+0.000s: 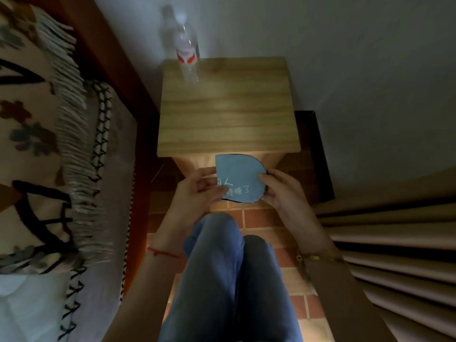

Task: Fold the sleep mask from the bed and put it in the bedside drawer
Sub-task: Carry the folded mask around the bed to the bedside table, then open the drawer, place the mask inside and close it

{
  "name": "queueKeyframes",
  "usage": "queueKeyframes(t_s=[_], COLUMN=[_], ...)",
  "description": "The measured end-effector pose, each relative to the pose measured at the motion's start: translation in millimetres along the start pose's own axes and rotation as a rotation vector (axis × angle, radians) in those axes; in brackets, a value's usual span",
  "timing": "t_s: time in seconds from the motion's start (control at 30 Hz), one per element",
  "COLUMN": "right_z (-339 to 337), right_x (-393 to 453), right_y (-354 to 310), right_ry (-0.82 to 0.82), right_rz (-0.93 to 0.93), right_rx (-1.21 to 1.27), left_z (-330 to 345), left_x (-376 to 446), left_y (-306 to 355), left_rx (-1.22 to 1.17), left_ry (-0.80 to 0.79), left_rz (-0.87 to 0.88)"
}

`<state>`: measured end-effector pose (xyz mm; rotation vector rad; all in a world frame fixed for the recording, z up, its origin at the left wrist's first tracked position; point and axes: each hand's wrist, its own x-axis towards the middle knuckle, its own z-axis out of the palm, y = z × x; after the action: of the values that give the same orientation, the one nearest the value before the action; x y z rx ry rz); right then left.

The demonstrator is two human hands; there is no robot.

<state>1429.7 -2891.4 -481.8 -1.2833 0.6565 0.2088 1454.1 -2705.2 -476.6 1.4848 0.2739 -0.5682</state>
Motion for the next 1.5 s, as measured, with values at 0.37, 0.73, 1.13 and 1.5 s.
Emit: queueKeyframes(t_s=[0.37,0.73,1.13,1.5], right_z=[-17,-24,-32,-48], right_x=[90,108,124,141], right_y=[110,163,166,172], right_ry=[-0.056,-0.106,-0.021,0.002], right_rz=[-0.063,-0.121,-0.11,-0.1], right_rx=[0.021,0.034,0.102,0.097], left_z=[-22,-36,-32,2], left_x=[89,107,162,249], left_y=[-110,-156,-154,-160], left_rx=[0.123,0.174,0.024,-0.1], left_ry=[-0.03,-0.135,-0.149,-0.016], left_rz=[0.134,0.159,-0.059,-0.262])
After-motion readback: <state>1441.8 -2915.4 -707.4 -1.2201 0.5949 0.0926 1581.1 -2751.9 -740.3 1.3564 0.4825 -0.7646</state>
